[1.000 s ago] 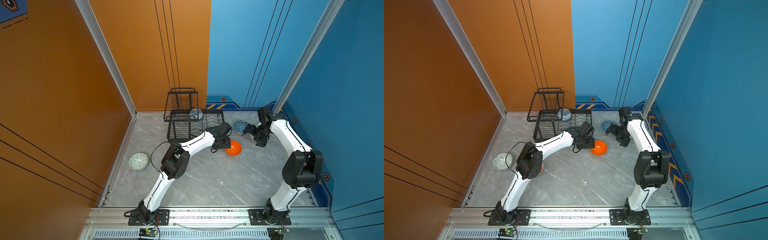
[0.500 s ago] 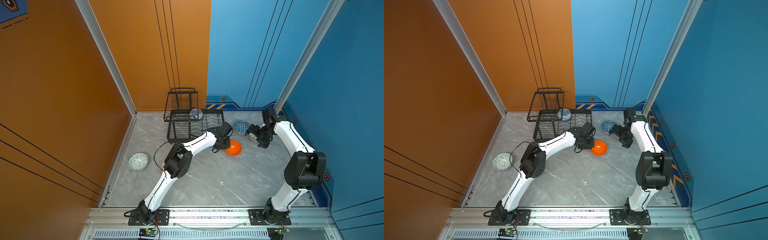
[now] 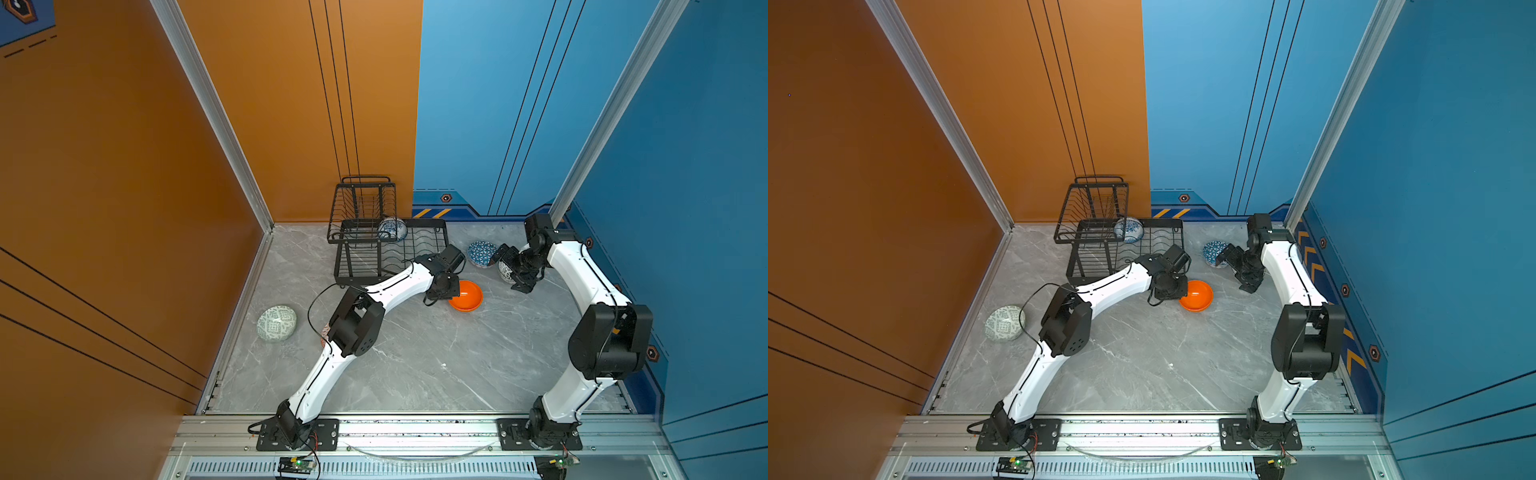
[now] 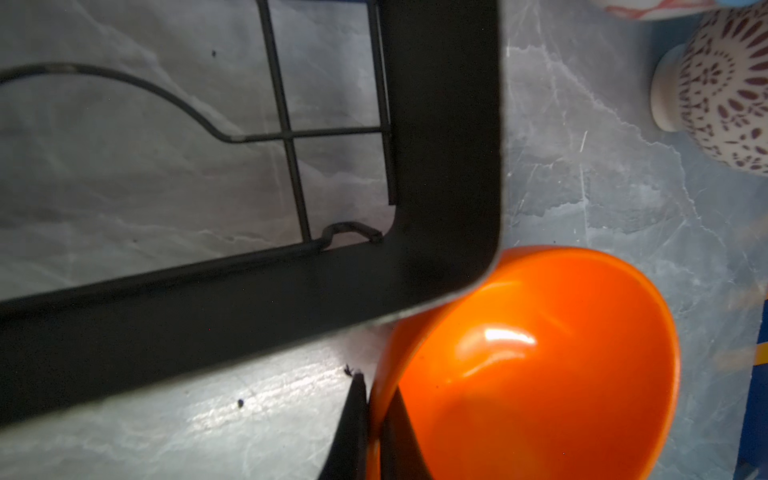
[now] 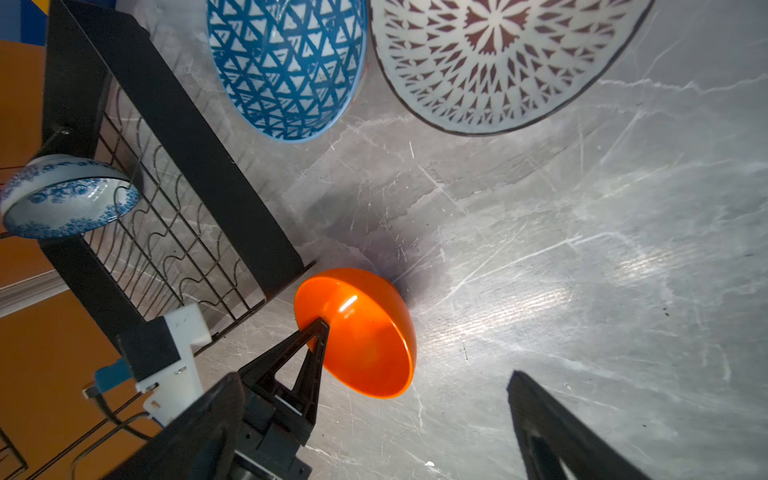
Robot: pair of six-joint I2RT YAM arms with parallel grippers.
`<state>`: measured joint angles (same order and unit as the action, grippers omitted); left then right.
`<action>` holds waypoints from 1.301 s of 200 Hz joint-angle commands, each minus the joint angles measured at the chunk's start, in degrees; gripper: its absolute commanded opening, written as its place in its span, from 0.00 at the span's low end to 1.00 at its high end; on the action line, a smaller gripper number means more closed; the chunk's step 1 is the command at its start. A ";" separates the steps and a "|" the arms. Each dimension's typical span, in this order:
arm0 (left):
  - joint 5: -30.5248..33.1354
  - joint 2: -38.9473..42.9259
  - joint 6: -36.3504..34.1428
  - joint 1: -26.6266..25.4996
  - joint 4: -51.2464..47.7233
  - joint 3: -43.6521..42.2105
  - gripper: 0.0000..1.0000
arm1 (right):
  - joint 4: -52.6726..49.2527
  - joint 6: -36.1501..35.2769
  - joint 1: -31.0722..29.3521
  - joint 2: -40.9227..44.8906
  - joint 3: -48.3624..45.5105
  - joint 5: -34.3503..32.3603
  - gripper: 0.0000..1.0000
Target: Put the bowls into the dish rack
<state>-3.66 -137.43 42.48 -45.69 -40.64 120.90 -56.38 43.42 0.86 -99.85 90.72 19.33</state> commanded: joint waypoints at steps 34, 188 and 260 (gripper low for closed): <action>12.64 8.36 -4.05 1.76 -0.80 5.03 0.00 | -0.75 6.87 -0.20 0.39 8.66 3.37 1.00; 47.53 8.63 -19.41 2.19 13.12 14.89 0.00 | 0.12 23.91 -7.30 -15.24 43.86 12.37 1.00; 49.60 15.53 -33.51 0.30 38.25 -2.94 0.00 | 7.89 30.82 -11.00 -18.31 44.61 15.25 0.91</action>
<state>43.29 -126.76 17.12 -43.94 -18.83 125.89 -51.88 71.16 -9.26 -117.40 133.67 33.01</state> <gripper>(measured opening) 0.070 0.936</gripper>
